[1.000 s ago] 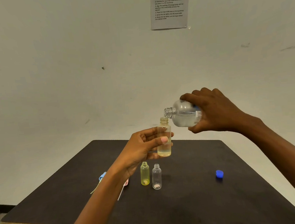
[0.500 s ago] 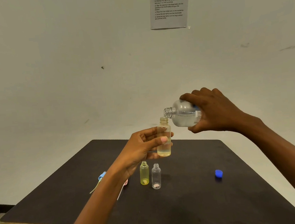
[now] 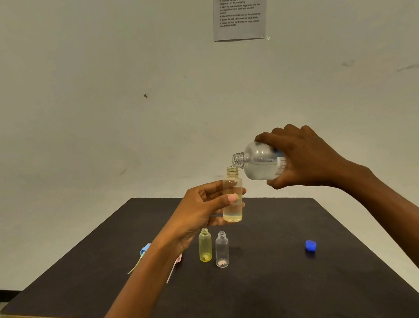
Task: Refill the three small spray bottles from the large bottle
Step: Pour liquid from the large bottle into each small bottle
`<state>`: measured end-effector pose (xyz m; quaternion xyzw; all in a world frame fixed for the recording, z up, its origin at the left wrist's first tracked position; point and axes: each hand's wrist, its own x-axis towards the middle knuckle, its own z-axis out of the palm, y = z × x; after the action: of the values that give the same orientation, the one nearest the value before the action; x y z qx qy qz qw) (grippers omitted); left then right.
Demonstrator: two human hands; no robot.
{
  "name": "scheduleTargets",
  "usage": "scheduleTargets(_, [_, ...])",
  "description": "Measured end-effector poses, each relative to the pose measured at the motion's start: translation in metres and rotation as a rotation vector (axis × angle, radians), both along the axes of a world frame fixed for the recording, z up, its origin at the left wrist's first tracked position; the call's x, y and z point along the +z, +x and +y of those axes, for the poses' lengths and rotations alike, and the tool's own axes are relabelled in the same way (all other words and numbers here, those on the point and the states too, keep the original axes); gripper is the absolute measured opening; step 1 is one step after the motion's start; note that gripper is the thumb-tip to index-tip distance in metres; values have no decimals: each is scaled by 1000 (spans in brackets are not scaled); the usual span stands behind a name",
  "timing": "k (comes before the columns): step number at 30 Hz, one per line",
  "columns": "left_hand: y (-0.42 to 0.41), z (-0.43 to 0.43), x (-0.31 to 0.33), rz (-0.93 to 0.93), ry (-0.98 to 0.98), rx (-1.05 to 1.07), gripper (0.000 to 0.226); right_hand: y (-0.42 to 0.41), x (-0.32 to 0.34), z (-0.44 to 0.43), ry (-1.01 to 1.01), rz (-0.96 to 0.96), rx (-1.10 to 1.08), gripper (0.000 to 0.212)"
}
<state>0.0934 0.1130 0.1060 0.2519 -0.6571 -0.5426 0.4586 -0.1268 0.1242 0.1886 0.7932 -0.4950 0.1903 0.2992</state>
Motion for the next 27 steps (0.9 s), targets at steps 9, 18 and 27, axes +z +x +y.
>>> scheduleTargets(9, [-1,0,0,-6,-1,4,30,-1,-1,0,11,-5,-6,76])
scheduleTargets(18, [-2,1,0,-4,-4,2,30,-2,-2,0,7,-8,0,76])
scheduleTargets(27, [-2,1,1,2,-1,-6,28,-2,0,1,8,-5,-6,76])
